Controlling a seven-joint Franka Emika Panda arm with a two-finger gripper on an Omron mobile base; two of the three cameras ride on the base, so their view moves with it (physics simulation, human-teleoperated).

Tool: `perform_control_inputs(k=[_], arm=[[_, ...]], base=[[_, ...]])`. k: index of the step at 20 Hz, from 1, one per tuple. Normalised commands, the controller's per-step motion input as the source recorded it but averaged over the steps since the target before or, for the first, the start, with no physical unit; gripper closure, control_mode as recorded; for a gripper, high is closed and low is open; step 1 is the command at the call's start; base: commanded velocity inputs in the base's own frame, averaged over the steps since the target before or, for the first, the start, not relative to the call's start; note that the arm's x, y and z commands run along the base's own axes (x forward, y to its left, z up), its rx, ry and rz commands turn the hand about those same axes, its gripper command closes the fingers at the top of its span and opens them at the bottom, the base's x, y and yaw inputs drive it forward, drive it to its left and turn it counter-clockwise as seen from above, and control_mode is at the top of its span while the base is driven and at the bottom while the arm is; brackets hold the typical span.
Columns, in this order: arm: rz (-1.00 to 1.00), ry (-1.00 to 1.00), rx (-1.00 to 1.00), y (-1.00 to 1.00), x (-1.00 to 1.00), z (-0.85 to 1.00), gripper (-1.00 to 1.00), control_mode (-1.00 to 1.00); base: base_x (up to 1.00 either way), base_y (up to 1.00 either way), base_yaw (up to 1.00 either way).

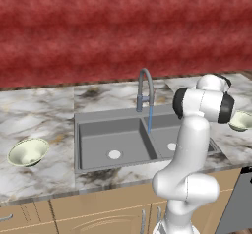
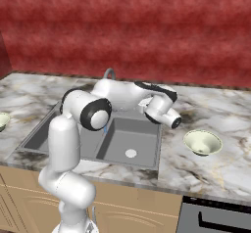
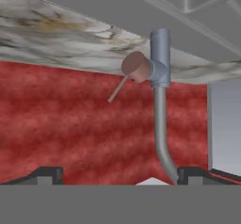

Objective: Rinse each bowl for a few seconds and place them down in the sink or on the counter.

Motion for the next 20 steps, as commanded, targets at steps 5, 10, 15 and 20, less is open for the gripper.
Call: perform_control_inputs(k=[5, 10, 15, 20], arm=[[0.23, -0.06, -0.62, -0.40, -0.94, 0.27, -1.00, -1.00], [0.26, 0.00, -0.70, -0.42, -0.66, 0.02, -1.00, -1.00], [0.26, 0.02, -0.79, -0.21, -0.51, -0.24, -1.00, -1.00], [0.17, 0.05, -0.57, -0.07, -0.60, -0.44, -1.00, -1.00]], base=[[0.00, 0.00, 0.00], [0.00, 0.00, 0.00], [0.00, 0.00, 0.00], [0.00, 0.00, 0.00]])
